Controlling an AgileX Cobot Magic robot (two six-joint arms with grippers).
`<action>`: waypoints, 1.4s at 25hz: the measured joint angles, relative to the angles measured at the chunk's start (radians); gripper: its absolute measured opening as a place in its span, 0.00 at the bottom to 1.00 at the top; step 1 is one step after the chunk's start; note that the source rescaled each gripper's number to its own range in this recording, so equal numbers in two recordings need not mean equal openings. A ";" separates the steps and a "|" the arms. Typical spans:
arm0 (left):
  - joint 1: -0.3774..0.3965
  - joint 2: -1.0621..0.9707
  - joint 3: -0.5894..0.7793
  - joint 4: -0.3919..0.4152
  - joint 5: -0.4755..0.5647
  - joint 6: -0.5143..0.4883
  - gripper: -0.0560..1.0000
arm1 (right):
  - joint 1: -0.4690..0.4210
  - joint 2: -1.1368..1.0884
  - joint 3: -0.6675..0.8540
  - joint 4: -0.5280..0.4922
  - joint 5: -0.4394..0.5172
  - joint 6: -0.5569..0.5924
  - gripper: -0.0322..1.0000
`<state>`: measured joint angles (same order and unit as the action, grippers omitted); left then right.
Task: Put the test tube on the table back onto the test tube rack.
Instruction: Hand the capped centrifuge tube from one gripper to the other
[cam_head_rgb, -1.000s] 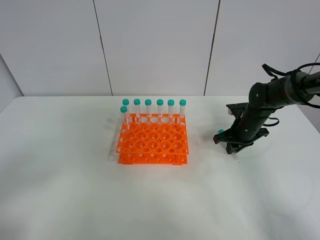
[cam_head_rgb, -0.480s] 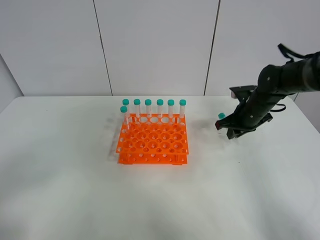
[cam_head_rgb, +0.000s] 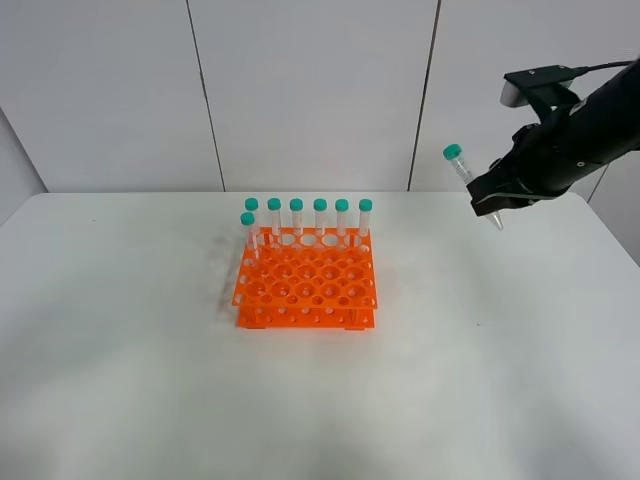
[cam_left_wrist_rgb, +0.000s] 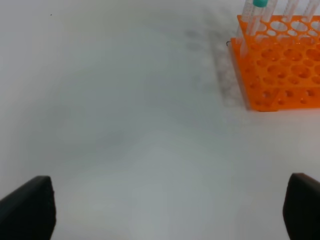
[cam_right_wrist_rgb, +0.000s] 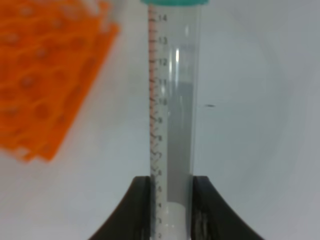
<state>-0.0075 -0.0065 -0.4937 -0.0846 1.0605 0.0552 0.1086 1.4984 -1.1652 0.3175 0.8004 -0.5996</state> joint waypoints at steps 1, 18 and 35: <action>0.000 0.000 0.000 0.000 0.000 0.000 1.00 | 0.006 -0.033 0.024 0.037 0.000 -0.049 0.05; 0.000 0.000 0.000 0.000 0.000 0.000 1.00 | 0.328 0.100 0.077 0.136 -0.096 -0.140 0.05; 0.000 0.199 -0.167 -0.017 -0.099 -0.023 1.00 | 0.328 0.075 0.078 0.154 -0.106 -0.175 0.05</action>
<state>-0.0075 0.1922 -0.6606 -0.1013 0.9618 0.0324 0.4369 1.5731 -1.0869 0.4710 0.6941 -0.7750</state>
